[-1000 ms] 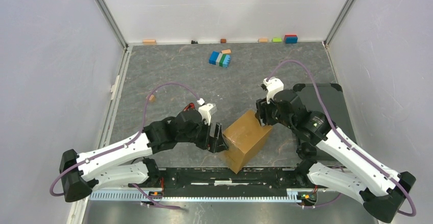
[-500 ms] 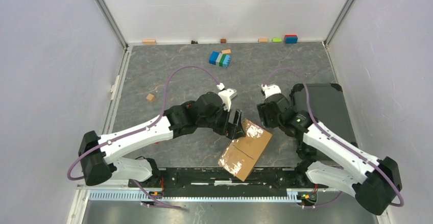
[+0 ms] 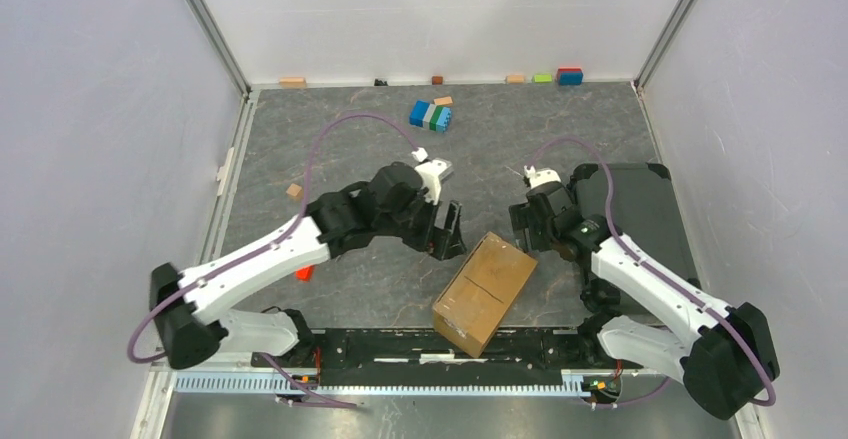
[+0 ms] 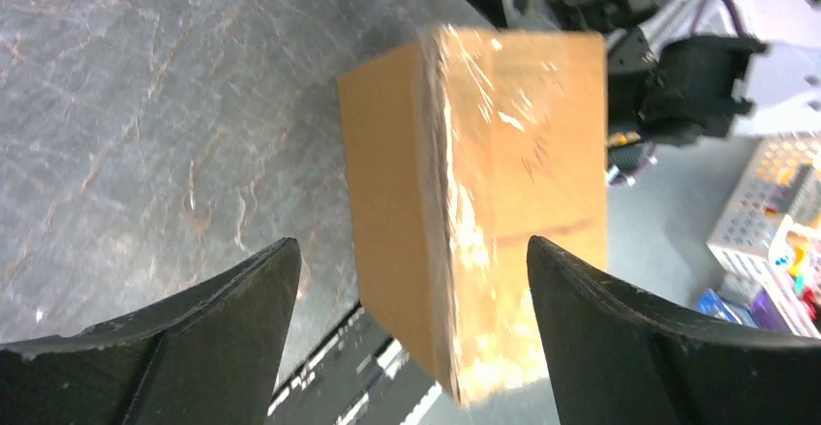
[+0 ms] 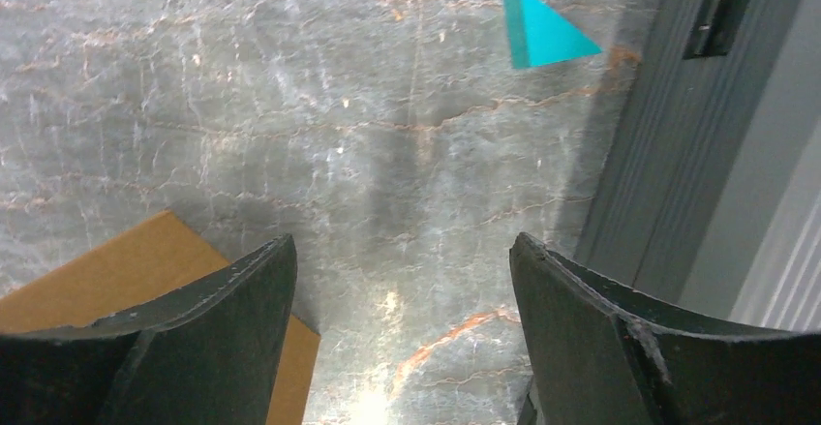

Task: Unpack the express box
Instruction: Adjust the express box at the center of the board.

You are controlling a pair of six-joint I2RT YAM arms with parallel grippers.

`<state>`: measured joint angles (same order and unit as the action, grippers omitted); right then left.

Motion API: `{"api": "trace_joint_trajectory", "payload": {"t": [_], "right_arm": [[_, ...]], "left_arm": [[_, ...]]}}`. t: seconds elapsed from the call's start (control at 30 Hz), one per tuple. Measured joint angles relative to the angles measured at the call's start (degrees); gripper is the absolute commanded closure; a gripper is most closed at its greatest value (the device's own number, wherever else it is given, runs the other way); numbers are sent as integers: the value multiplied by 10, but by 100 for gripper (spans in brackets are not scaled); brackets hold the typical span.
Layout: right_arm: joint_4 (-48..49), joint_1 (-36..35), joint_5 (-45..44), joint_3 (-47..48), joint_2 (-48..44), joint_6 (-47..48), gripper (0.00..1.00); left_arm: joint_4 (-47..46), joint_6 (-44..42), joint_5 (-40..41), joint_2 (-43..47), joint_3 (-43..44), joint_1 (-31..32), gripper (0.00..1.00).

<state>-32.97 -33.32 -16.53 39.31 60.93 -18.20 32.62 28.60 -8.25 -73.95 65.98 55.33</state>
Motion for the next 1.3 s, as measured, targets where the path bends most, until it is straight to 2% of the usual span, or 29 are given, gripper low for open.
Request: {"api": "trace_joint_trajectory", "payload": {"t": [0.23,0.33,0.47,0.6,0.8,0.9,1.03,1.3], "right_arm": [[7,29,29,23,6,19,12],[13,31,44,41,16,25,12],[18,34,59,63,23,32,12],[23,35,73,80,27,33,12],[22,36,77,81,19,29,12],[23,37,82,76,6,21,13],[38,44,72,59,-11,9,13],[111,59,48,34,-17,-29,13]], "left_arm": [[106,-1,-27,185,-63,19,7],[134,17,-28,237,-124,62,7],[139,65,-23,256,-209,132,7],[77,117,1,214,-265,170,6],[-90,193,50,174,-339,170,5],[-147,212,66,150,-347,156,5],[-178,216,60,152,-354,91,5],[-161,159,-45,97,-320,-75,5]]}}
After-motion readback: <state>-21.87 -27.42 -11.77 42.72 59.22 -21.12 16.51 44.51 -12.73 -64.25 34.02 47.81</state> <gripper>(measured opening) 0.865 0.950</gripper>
